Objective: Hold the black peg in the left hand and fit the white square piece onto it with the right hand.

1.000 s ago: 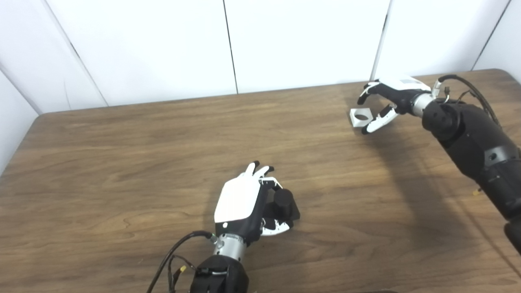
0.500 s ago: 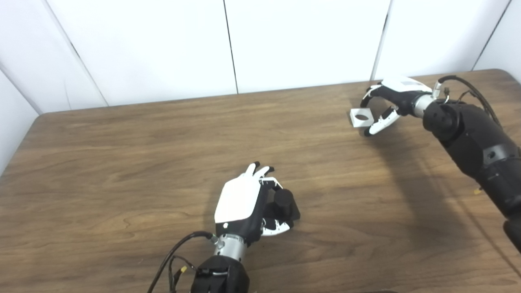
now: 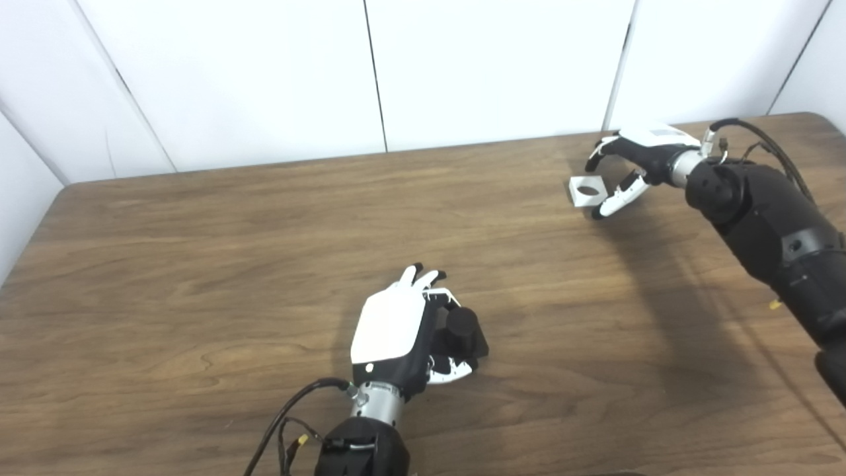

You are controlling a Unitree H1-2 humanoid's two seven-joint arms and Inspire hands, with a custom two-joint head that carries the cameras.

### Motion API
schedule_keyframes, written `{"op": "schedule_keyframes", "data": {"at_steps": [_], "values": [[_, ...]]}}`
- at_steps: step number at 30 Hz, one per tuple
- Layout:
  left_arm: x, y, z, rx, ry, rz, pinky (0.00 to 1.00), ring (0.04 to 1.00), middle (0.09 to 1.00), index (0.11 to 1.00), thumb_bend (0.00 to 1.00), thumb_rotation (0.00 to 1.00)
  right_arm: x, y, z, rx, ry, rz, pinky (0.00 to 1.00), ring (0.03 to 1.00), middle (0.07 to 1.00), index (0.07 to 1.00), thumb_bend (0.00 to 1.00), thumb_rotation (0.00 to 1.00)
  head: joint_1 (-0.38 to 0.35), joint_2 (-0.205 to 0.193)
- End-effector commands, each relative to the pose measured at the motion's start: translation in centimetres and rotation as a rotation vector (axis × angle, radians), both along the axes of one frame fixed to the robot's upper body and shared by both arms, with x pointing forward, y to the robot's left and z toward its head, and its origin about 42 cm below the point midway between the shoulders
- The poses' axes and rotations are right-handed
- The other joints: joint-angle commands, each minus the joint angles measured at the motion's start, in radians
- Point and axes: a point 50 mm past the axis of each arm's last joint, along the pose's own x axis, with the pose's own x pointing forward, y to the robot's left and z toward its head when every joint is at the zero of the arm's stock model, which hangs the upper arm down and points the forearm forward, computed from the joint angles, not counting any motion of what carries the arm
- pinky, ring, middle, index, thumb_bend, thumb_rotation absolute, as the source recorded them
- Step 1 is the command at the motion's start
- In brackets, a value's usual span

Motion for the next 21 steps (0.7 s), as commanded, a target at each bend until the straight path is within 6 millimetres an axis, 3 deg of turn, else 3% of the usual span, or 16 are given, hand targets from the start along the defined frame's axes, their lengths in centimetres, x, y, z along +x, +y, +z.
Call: {"op": "schedule_keyframes", "data": {"at_steps": [1,21], "values": [[-0.2,-0.5,-0.2,0.015,0.019,-0.02,0.9,0.976,0.891,0.491,0.52,0.07,1.3,0.4,4.1,0.005,-0.101,0.034,0.98,1.0,0.935,0.748,0.79,0.31,-0.001,0.001],[0.0,-0.8,0.0,0.002,0.011,-0.025,0.91,0.977,0.894,0.491,0.52,0.07,2.3,1.5,4.3,-0.041,-0.056,0.052,0.99,1.0,0.933,0.744,0.79,0.31,0.003,0.004]]}}
